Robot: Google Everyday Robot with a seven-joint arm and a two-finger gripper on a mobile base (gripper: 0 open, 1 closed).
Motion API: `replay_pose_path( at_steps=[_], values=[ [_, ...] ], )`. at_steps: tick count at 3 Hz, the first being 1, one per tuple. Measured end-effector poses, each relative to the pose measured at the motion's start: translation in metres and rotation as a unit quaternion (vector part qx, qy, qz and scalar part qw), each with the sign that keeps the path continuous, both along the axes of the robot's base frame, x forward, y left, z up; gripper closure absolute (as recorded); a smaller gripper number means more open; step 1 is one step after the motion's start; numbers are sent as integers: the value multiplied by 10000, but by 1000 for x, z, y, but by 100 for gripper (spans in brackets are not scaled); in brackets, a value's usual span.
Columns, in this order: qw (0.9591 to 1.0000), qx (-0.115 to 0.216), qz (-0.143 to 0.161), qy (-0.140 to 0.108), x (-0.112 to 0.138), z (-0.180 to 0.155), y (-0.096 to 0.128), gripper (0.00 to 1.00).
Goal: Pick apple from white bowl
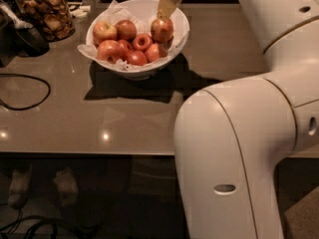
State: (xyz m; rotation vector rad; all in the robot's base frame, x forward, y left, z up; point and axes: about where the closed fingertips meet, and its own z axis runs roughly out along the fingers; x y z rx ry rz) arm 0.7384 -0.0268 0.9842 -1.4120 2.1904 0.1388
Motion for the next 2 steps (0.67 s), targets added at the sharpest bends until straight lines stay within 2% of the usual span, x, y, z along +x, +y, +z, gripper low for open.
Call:
replay_pose_path(
  at_steps=[1, 2],
  values=[
    [10000, -2, 1, 1, 0, 0, 0, 82],
    [10000, -2, 1, 1, 0, 0, 0, 58]
  ],
)
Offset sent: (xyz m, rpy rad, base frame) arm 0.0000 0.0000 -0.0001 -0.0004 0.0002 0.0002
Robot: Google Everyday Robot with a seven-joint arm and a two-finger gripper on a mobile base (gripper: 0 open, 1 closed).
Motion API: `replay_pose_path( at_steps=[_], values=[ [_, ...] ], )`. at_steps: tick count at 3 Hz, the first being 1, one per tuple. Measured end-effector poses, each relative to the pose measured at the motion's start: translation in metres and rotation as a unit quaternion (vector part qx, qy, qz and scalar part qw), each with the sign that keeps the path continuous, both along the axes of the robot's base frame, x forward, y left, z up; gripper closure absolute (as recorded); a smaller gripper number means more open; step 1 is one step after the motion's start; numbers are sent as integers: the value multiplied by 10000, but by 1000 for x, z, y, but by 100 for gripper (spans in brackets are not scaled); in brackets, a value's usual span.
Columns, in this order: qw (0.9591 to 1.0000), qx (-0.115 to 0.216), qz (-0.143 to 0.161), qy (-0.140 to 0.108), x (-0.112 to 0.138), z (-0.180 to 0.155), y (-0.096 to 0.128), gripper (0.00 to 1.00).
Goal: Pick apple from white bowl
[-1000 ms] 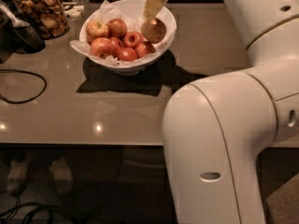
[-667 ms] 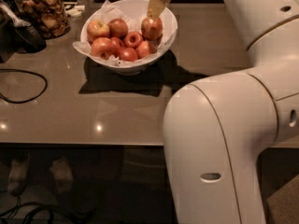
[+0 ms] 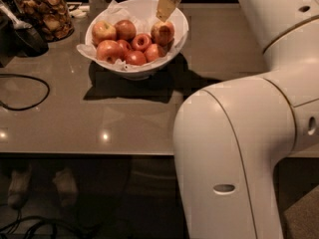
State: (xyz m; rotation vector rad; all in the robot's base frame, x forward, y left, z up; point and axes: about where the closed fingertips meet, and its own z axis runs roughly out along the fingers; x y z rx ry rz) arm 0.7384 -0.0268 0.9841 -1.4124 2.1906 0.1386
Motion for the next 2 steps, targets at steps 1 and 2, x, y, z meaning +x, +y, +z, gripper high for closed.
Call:
replay_pose_path(
  at_steps=[1, 2],
  values=[
    [10000, 0, 0, 0, 0, 0, 0, 36],
    [10000, 0, 0, 0, 0, 0, 0, 13]
  ],
)
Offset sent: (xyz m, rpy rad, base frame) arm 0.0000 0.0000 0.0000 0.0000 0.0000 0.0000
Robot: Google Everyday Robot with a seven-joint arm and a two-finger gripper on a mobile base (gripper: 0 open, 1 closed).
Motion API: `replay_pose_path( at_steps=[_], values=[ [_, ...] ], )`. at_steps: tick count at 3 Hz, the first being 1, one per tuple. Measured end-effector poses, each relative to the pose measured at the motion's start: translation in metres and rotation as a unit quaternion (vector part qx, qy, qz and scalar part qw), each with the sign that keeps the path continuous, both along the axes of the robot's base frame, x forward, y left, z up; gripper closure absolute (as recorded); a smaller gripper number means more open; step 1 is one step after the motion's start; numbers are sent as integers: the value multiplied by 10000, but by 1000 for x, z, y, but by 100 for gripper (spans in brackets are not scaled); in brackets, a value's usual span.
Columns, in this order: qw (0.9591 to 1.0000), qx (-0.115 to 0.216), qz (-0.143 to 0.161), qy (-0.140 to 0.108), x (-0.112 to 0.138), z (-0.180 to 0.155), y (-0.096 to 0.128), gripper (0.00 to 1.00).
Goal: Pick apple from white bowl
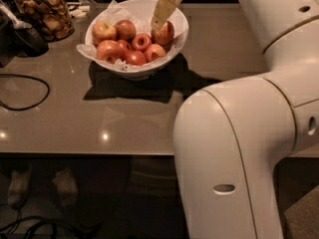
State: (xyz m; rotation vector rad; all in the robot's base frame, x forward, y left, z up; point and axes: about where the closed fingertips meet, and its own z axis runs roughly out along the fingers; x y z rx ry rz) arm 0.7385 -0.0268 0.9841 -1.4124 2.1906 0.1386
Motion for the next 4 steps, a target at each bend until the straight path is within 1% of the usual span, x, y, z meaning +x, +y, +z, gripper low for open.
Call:
replay_pose_path(
  at_steps=[1, 2, 3, 4],
  values=[
    [10000, 0, 0, 0, 0, 0, 0, 0],
    [10000, 0, 0, 0, 0, 0, 0, 0],
    [9997, 17, -237, 103, 5, -5, 0, 0],
    [9984, 21, -528, 219, 9, -10, -3, 0]
  ],
)
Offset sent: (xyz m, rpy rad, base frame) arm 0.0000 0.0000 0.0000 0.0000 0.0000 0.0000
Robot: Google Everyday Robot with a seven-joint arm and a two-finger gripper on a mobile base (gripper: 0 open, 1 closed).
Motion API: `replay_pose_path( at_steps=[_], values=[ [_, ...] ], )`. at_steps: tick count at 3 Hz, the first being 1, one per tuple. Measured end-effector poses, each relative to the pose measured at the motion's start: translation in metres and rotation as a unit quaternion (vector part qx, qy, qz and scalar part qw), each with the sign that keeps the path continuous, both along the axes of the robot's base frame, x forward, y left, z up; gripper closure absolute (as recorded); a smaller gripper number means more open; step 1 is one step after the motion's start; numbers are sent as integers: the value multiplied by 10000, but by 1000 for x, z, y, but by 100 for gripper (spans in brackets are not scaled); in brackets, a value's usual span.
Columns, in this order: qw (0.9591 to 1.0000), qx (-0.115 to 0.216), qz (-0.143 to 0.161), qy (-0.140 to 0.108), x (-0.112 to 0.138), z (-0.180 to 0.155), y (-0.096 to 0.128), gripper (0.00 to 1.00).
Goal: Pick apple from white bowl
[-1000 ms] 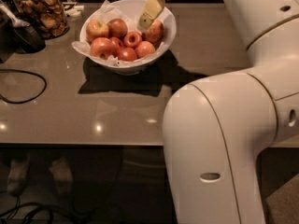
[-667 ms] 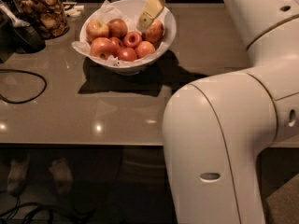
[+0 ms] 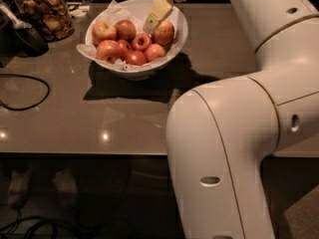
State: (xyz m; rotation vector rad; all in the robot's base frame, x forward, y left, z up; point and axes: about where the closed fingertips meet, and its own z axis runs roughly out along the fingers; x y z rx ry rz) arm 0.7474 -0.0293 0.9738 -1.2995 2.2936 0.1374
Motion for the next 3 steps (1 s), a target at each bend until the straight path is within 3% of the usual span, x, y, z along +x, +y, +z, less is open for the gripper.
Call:
replay_pose_path(
  at_steps=[1, 3],
  values=[
    [9996, -30, -279, 97, 4, -6, -3, 18],
    [9988, -78, -446, 194, 7, -12, -2, 21]
  ],
)
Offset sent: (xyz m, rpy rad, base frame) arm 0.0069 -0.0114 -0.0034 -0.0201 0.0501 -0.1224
